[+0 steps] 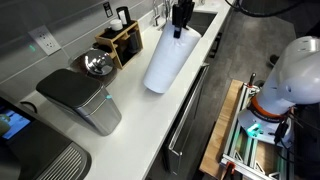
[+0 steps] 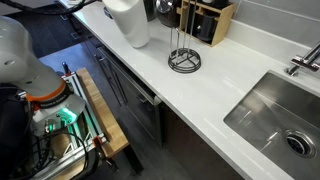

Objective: Put the paper towel on the silver rack

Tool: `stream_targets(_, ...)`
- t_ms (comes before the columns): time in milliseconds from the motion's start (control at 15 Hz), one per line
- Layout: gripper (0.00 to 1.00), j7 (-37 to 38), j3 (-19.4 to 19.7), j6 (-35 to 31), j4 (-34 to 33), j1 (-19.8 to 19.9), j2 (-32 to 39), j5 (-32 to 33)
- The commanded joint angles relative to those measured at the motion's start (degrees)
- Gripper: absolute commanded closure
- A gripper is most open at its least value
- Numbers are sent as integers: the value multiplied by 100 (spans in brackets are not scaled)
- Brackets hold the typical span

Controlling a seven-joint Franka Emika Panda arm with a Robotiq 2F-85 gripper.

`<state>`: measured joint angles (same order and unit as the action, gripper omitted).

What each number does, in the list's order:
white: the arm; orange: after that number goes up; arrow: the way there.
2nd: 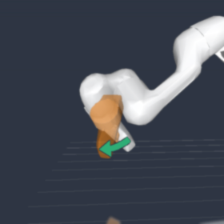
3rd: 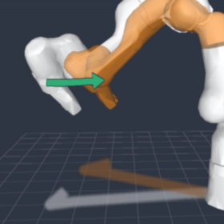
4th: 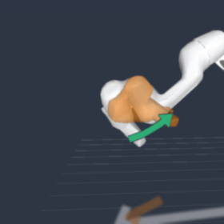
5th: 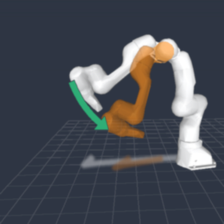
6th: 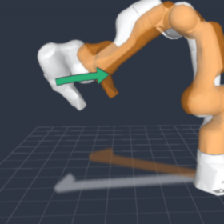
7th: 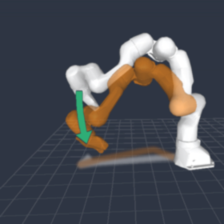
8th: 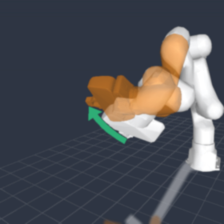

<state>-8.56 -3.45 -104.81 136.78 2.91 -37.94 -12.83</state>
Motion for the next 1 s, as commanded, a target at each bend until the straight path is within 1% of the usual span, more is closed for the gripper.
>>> stream_targets(0, 81, 15, -131, 219, -662, -347, 547, 674)
stream_targets(200, 81, -11, -229, 281, -947, -541, 911, 1056)
stream_targets(467, 81, -10, -346, 307, -1232, -693, 1392, 1545)
stream_targets(533, 78, -14, -359, 281, -1297, -724, 1476, 1630)
stream_targets(600, 53, -25, -368, 268, -1352, -757, 1552, 1701)
stream_targets(667, 33, -21, -379, 262, -1417, -779, 1626, 1767)
stream_targets(733, 31, -24, -384, 254, -1469, -801, 1702, 1803)
stream_targets(800, 26, -30, -386, 240, -1517, -821, 1761, 1840)
stream_targets(933, 10, -42, -381, 209, -1620, -863, 1839, 1837)
